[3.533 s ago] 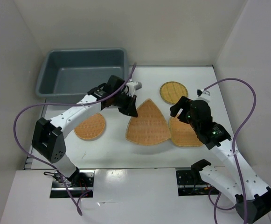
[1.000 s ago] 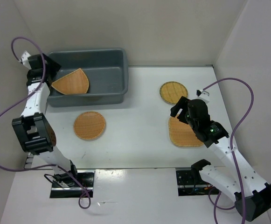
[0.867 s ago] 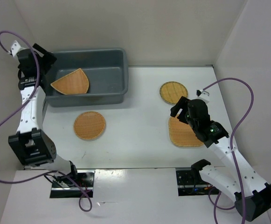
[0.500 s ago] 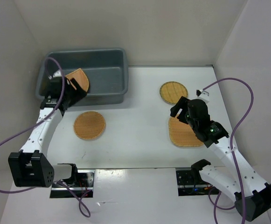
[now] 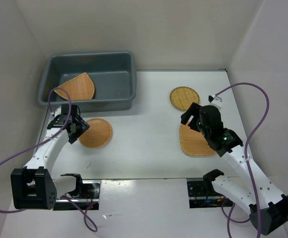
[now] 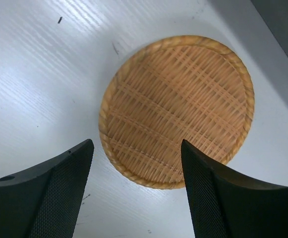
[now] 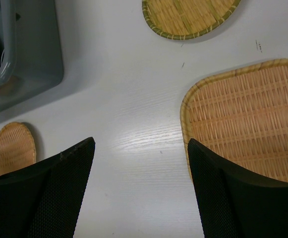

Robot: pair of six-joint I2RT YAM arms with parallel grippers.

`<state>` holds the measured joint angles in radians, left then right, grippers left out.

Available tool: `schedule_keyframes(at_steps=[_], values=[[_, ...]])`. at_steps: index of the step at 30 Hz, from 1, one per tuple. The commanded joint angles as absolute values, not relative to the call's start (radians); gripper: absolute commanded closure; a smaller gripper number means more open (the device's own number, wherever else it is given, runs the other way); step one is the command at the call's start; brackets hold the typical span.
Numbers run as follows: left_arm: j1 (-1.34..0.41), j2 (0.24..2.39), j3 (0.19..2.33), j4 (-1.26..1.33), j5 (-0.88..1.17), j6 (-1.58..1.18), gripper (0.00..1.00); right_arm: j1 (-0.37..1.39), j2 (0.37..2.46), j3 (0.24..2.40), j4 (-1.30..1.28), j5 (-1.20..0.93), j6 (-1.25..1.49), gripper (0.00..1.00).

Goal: Place the mixed dishes into the plastic bin

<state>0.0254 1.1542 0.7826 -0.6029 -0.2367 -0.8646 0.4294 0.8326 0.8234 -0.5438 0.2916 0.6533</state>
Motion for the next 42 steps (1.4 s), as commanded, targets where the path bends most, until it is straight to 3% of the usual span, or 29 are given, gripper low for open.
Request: schedule_keyframes(at_steps=[1, 8, 11, 13, 18, 23, 29, 31, 42], values=[[0.04, 1.178, 0.749, -0.618, -0.304, -0.948, 0.22, 0.436, 0.824, 0.815, -0.534, 0.295, 0.64, 0.19], [0.064, 1.212, 0.673, -0.568, -0.282, -0.989, 0.22, 0.436, 0.824, 0.815, -0.534, 0.295, 0.64, 0.19], [0.064, 1.221, 0.654, -0.531, -0.273, -0.989, 0.32, 0.436, 0.833, 0.815, -0.534, 0.295, 0.64, 0.19], [0.064, 1.221, 0.629, -0.493, -0.249, -1.012, 0.46, 0.436, 0.833, 0.815, -0.534, 0.295, 0.64, 0.19], [0.064, 1.221, 0.552, -0.385, -0.167, -1.055, 0.6, 0.436, 0.833, 0.815, -0.534, 0.295, 0.63, 0.19], [0.064, 1.209, 0.508, -0.345, -0.146, -1.086, 0.6, 0.436, 0.833, 0.815, -0.534, 0.295, 0.63, 0.19], [0.064, 1.171, 0.457, -0.307, -0.135, -1.134, 0.84, 0.436, 0.833, 0.815, -0.534, 0.295, 0.63, 0.18], [0.064, 1.16, 0.457, -0.298, -0.135, -1.134, 0.99, 0.436, 0.833, 0.815, -0.534, 0.295, 0.63, 0.18], [-0.018, 1.063, 0.597, -0.44, -0.097, -1.094, 1.0, 0.436, 0.824, 0.815, -0.525, 0.285, 0.63, 0.18]])
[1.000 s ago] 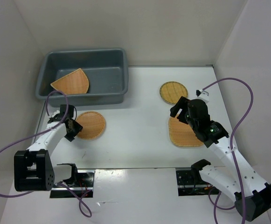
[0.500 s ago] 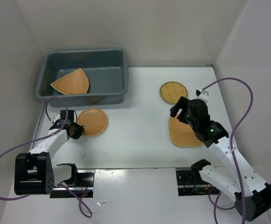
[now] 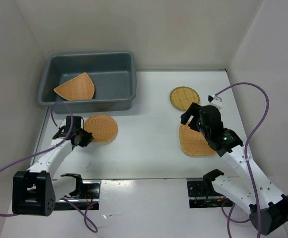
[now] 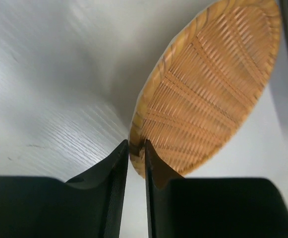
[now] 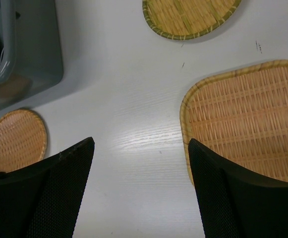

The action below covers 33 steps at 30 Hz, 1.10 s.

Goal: Place the mixed dishes into the plastic bin

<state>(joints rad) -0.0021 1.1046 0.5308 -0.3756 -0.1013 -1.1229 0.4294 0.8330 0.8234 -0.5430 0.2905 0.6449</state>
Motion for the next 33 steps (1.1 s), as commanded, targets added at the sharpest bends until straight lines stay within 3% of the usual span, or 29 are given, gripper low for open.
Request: schedule_keyframes(at_steps=[1, 26, 33], values=[[-0.034, 1.048, 0.621, -0.449, -0.097, -1.094, 1.0, 0.436, 0.824, 0.805, -0.525, 0.285, 0.63, 0.18], [-0.15, 0.988, 0.821, -0.479, 0.028, -0.985, 1.0, 0.436, 0.842, 0.805, -0.515, 0.285, 0.63, 0.18], [-0.16, 0.968, 0.738, -0.446, 0.061, -0.996, 1.0, 0.426, 0.988, 0.795, -0.414, 0.025, 0.612, 0.18]])
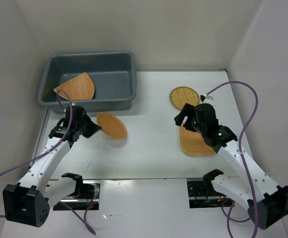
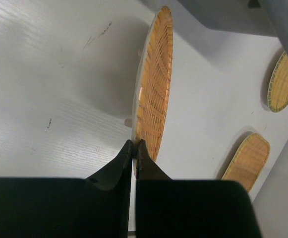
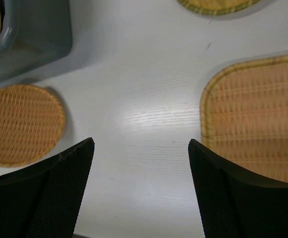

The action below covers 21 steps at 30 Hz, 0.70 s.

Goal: Place the mixed dishes into the plastic bin

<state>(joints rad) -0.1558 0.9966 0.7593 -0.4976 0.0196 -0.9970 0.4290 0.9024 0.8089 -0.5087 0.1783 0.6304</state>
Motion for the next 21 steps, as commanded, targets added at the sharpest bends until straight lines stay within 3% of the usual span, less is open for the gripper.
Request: schedule_keyframes(at_steps=[1, 3, 4, 6, 8, 21], values=[[-0.16, 0.968, 0.727, -0.437, 0.074, -1.005, 1.0, 0.426, 1.024, 0.804, -0.399, -0.004, 0.612, 0.18], [-0.16, 0.968, 0.727, -0.428, 0.083, -1.005, 1.0, 0.426, 1.11, 0.816, -0.351, -0.035, 0.623, 0.23], [-0.16, 0.977, 0.716, -0.419, 0.083, -1.005, 1.0, 0.426, 1.135, 0.83, -0.335, -0.044, 0.623, 0.47], [-0.16, 0.986, 0.707, -0.408, 0.092, -1.005, 1.0, 0.426, 1.208, 0.857, -0.29, -0.044, 0.623, 0.8], [-0.16, 0.986, 0.697, -0.381, 0.129, -1.015, 1.0, 0.426, 1.264, 0.88, -0.267, -0.055, 0.623, 1.0], [-0.31, 1.132, 0.66, -0.218, 0.222, -1.063, 1.0, 0.436, 1.704, 1.034, -0.129, -0.16, 0.623, 1.0]])
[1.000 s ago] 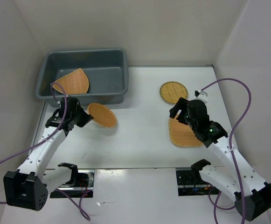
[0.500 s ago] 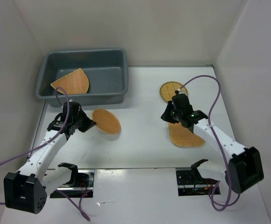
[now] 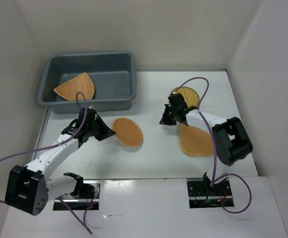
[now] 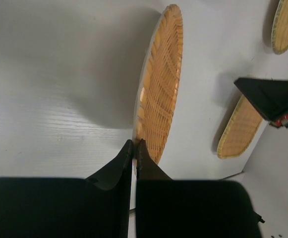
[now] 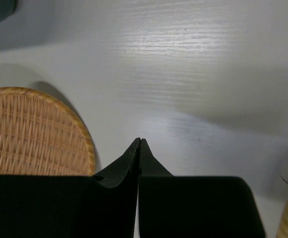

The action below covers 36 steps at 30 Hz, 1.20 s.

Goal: Place the mixed dishes into the plastic bin

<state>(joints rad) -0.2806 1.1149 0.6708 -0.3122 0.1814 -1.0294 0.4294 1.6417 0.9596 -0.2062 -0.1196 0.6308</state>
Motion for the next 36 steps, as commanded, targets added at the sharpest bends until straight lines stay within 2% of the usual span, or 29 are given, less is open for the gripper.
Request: schedule_keyframes(at_steps=[1, 10, 30, 31, 36], values=[[-0.31, 1.143, 0.66, -0.206, 0.213, -1.063, 1.0, 0.436, 1.727, 1.045, -0.129, -0.169, 0.623, 1.0], [-0.331, 1.175, 0.669, -0.164, 0.213, -1.081, 1.0, 0.477, 1.881, 1.137, -0.138, -0.199, 0.623, 1.0], [-0.331, 1.215, 0.65, -0.081, 0.204, -1.109, 1.0, 0.618, 2.005, 1.172, -0.158, -0.296, 0.632, 1.0], [-0.331, 1.215, 0.65, -0.081, 0.204, -1.109, 0.9, 0.618, 2.014, 1.172, -0.158, -0.296, 0.632, 1.0], [-0.331, 1.215, 0.65, -0.061, 0.204, -1.118, 0.69, 0.618, 2.014, 1.172, -0.167, -0.314, 0.632, 1.0]])
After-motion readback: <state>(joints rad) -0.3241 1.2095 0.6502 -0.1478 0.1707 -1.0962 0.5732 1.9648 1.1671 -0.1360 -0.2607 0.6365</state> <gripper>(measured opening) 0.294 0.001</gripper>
